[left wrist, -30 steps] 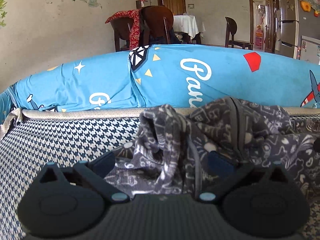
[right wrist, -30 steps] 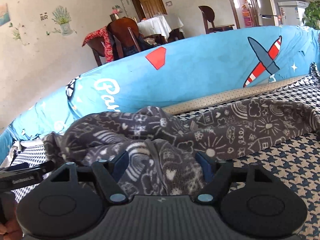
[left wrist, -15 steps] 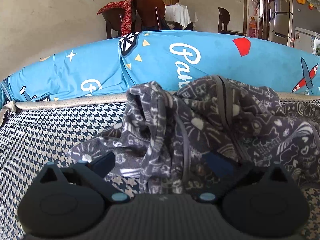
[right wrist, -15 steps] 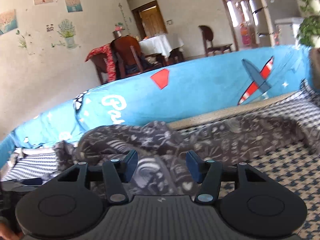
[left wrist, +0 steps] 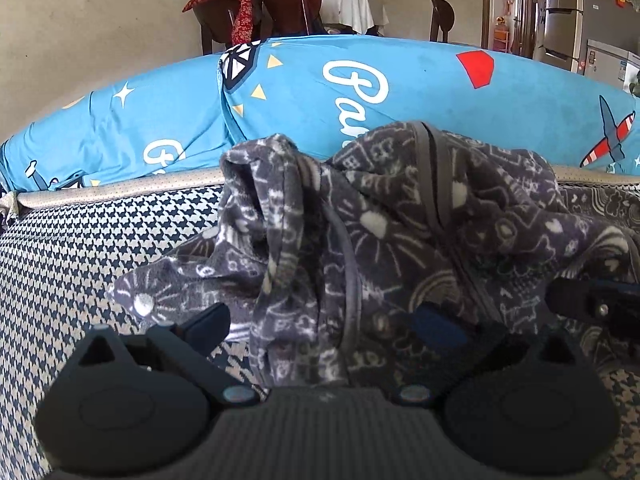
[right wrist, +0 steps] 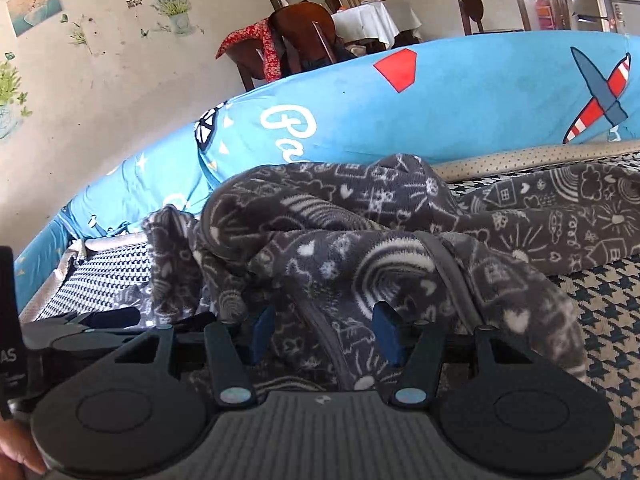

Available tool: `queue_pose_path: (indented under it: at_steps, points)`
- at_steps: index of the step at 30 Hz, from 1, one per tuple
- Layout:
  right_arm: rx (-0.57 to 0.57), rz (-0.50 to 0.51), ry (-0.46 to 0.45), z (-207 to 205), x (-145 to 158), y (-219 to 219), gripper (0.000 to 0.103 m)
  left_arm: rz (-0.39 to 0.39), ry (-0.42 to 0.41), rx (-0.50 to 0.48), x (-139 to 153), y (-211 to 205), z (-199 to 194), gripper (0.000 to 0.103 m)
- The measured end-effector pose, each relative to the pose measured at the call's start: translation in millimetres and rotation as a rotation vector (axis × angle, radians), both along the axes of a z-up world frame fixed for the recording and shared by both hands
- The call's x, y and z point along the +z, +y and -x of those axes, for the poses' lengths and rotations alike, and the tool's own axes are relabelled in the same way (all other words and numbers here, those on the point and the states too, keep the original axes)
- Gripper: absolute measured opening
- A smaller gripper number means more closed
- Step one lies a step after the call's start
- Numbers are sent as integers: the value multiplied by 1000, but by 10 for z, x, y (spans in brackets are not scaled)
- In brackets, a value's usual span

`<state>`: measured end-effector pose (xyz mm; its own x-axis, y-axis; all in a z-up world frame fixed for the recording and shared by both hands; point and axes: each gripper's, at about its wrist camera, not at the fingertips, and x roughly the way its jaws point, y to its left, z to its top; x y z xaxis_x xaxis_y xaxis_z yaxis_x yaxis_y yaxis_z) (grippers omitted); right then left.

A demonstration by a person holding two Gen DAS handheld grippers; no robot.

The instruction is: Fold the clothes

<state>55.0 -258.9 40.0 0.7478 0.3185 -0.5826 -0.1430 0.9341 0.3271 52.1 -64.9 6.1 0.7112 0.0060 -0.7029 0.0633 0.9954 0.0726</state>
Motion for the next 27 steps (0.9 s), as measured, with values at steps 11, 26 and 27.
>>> queue_pose_path:
  at_steps: [11,26,27]
  points:
    - [-103,-16,6,-412,-84,-165,55,-16,11,47,-127,-44,-371,103]
    - [-146,13,0,-874,-284,-202,56,-19,38,54,-377,-75,-763,103]
    - [-143,22,-3,-893,-292,-195,56,-17,39,54,-388,-70,-784,103]
